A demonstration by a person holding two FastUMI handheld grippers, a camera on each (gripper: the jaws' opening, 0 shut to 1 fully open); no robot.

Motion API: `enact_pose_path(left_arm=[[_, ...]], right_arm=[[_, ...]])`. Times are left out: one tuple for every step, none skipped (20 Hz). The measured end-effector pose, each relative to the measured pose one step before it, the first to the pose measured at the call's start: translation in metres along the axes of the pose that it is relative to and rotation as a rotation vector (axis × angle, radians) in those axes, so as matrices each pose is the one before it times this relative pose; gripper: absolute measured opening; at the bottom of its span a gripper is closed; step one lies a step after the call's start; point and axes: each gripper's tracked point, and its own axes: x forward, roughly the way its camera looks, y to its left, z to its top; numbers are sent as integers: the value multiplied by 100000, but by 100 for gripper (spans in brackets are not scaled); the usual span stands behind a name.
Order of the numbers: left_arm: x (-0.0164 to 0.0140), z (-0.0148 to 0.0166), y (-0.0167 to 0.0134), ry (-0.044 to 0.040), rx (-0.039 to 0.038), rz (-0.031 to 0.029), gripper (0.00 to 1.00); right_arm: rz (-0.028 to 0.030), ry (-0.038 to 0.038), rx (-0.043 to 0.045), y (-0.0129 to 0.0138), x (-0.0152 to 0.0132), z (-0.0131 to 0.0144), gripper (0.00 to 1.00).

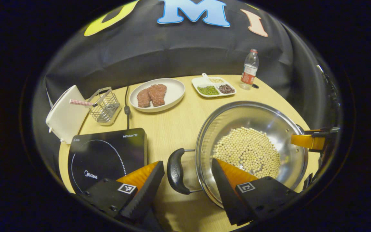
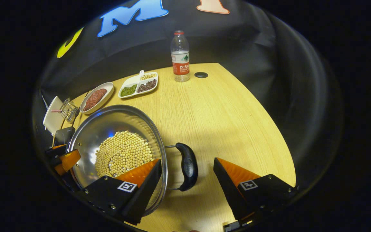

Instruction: First push the handle of the pot to place it horizontally, then grasp the pot with both hands and set it on the induction cooktop.

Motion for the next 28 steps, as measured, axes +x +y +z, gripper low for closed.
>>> enact_pose_path(left_arm=[[148, -17, -39, -7, -10, -1, 98], [198, 137, -106, -63, -13, -272, 98], [168, 92, 217, -22, 668, 376, 94], [152, 39, 266, -181, 1198, 896, 94], [71, -22, -20, -1, 718, 117, 84], [256, -65, -82, -37, 469, -147, 77], [-482, 88, 34, 112, 234, -257, 68], [18, 96, 32, -78, -49, -274, 70], [31, -14, -55, -77, -606, -15, 69], [17, 62, 28, -422, -275, 217, 71], [-17, -93, -22, -109, 471, -157, 65], [16, 10, -18, -401, 259, -18, 65], [-111, 43, 39, 81, 66, -121, 59], [-53, 131, -32, -167, 225, -65, 63], [97, -41, -32, 349, 372, -150, 60], [-35, 26, -3, 149, 214, -152, 59], [85, 40, 41, 309, -233, -246, 63], [15, 94, -28, 142, -253, -236, 59], [-1, 55, 64, -15, -81, 33, 59], [-62, 185, 84, -832, 269, 220, 63], [-144, -121, 36, -123, 330, 211, 63], [-46, 95, -8, -142, -131, -53, 63], [-108, 94, 86, -305, 7, 60, 62], [-237, 226, 109, -484, 347, 232, 63], [-80, 172, 82, -829, 281, 187, 63], [-143, 220, 121, -799, 68, 10, 63], [-87, 6, 15, -692, -36, 19, 63], [-42, 43, -2, -587, -54, -86, 62]], right_arm=[[542, 1202, 57, 234, 234, -55, 92], [790, 521, 1105, 584, -42, -52, 85], [6, 1016, 22, 136, 279, -210, 75], [-1438, -212, -1077, -92, -174, 162, 72], [-541, 368, -895, 1, 441, -123, 67], [97, 408, -375, -37, -274, -47, 67], [650, 286, 54, 132, 154, -19, 67], [218, 965, -666, 6, -217, 10, 60], [-279, 69, -1085, -40, 167, -13, 64], [157, 287, -653, -13, -128, -55, 64], [5, -57, 1033, 84, 118, 160, 60], [502, 512, 775, 44, -100, -76, 57], [246, 128, 882, 72, 106, 16, 58], [44, 176, 102, -31, -162, 68, 57], [-232, 463, 26, -28, 57, -64, 57], [-174, 251, 63, -2, -176, 24, 57], [-138, 368, -91, 36, -32, -74, 57], [-43, 84, 30, 66, -103, 72, 57], [91, -206, -53, 44, -66, 75, 57], [142, -210, -197, 11, -152, 112, 57], [204, -189, 178, -100, -277, -64, 57], [24, -146, -4, 21, -260, 124, 57], [248, -459, 202, -32, -252, 80, 57], [130, -214, 28, 73, -404, 161, 57], [171, -434, 105, 131, -591, 2, 57], [119, -315, 264, 119, -537, 115, 57], [61, -282, 270, 141, -574, 99, 57], [-110, -435, 365, 23, -501, 39, 57]])
